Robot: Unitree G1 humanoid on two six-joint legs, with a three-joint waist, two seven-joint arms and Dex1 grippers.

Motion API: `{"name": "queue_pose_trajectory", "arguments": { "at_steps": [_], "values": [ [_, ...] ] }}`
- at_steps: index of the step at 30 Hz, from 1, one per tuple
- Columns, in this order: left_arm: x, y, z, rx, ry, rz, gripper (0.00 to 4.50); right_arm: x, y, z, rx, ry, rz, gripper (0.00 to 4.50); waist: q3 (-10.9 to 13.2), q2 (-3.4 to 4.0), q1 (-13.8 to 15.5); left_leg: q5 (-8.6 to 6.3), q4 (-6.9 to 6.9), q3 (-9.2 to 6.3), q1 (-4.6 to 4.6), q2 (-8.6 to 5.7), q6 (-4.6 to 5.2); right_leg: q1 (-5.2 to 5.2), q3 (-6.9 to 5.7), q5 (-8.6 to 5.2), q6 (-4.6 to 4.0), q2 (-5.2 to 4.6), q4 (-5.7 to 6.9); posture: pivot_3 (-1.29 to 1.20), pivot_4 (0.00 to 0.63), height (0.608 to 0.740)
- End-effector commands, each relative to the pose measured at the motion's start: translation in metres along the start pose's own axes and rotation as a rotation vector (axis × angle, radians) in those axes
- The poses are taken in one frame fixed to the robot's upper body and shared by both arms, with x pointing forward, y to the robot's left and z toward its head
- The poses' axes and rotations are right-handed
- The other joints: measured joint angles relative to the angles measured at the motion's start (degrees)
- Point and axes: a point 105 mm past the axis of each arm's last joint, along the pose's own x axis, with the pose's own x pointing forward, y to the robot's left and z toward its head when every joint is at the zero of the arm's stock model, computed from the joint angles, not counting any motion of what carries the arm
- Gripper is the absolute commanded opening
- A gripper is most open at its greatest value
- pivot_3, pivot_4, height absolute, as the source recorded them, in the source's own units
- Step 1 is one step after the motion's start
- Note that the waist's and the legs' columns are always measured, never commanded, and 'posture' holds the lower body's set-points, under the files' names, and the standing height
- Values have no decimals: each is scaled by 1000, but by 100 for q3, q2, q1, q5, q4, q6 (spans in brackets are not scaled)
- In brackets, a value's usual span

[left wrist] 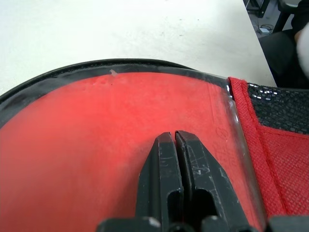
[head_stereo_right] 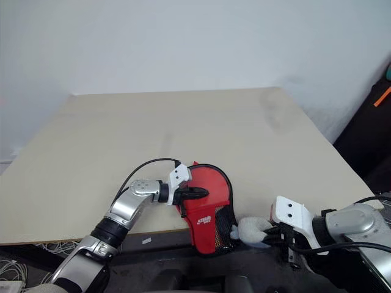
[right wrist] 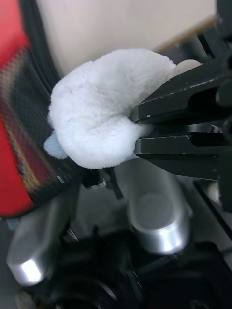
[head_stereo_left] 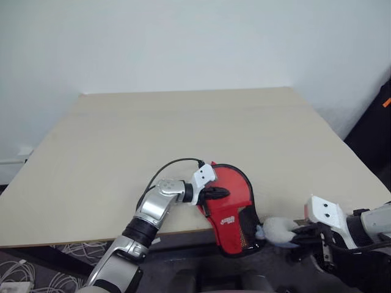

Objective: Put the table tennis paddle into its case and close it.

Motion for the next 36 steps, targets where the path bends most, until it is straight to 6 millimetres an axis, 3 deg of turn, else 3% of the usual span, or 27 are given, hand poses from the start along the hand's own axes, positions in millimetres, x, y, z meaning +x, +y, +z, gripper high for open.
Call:
{"name": "queue_pose_trajectory", "arguments": {
  "at_steps": [1, 8, 13, 16, 19, 22, 26, 29, 31, 33, 36],
  "values": [
    [-5, -5, -40, -70, 148, -10, 0, -13, 10, 5, -68, 10, 60, 59, -1, -1, -2, 0, -1, 0, 1, 1, -1, 0, 1, 0, 0, 0, 0, 0, 0, 740],
    [-6, -3, -41, -72, 156, 0, 0, -10, 40, 21, -128, -76, 199, 59, -1, -3, 3, -4, -1, 1, -1, 1, -6, 0, -3, -1, 1, -1, -2, 0, 0, 740],
    [-7, 0, -41, -78, 154, 20, 0, -4, 32, 28, -124, -112, 155, 59, -1, -13, 1, -5, 1, 0, 1, 2, -7, 1, -2, -1, 1, -3, -2, 0, 0, 740],
    [-10, 4, -37, -73, 145, 44, 0, -9, 12, 42, -79, -201, 99, 818, 0, -17, -5, -6, 3, -3, 8, 14, -7, 1, -3, -1, 1, -6, -1, 0, 0, 740],
    [-18, 11, -26, -46, 111, 75, 0, -14, -2, 55, -30, -290, 78, 1872, 3, -24, -14, -6, 3, -4, 12, 20, -7, -1, -4, -1, 1, -6, -1, 0, 0, 740],
    [-31, 19, -9, -24, 62, 128, 599, -21, -26, 70, 30, -400, 16, 2937, 6, -23, -34, -8, -4, -1, 13, 28, -11, -9, -8, 0, -1, -4, 3, 0, 0, 740],
    [-58, 37, 18, -35, -26, 239, 1973, -27, -74, 90, 106, -537, -141, 4442, 23, -36, -33, -7, -7, 2, 4, 32, -10, -19, -13, 3, -5, 3, 9, 0, 0, 740],
    [-84, 58, 42, -59, -127, 374, 3000, -26, -102, 99, 152, -581, -236, 4500, 43, -42, -19, 5, -5, -1, -17, 33, 12, -28, -11, 10, -12, 5, 10, 0, 0, 740],
    [-109, 84, 64, -130, -250, 534, 3677, -24, -113, 102, 156, -592, -280, 4500, 44, -41, 21, 7, -4, -2, -41, 32, 14, -44, -13, 11, -13, 5, 10, 0, 0, 740],
    [-134, 97, 70, -153, -288, 629, 4444, -21, -119, 110, 165, -617, -308, 4500, 44, -44, 54, 9, 12, -5, -108, 28, 16, -96, -29, 26, 3, 5, 16, 0, 0, 740],
    [-158, 105, 72, -152, -298, 708, 4480, -19, -131, 118, 191, -656, -360, 4500, 41, -33, 44, 9, -1, 2, -118, 20, 15, -111, -25, 46, -26, 5, 13, 0, 0, 740]
  ]
}}
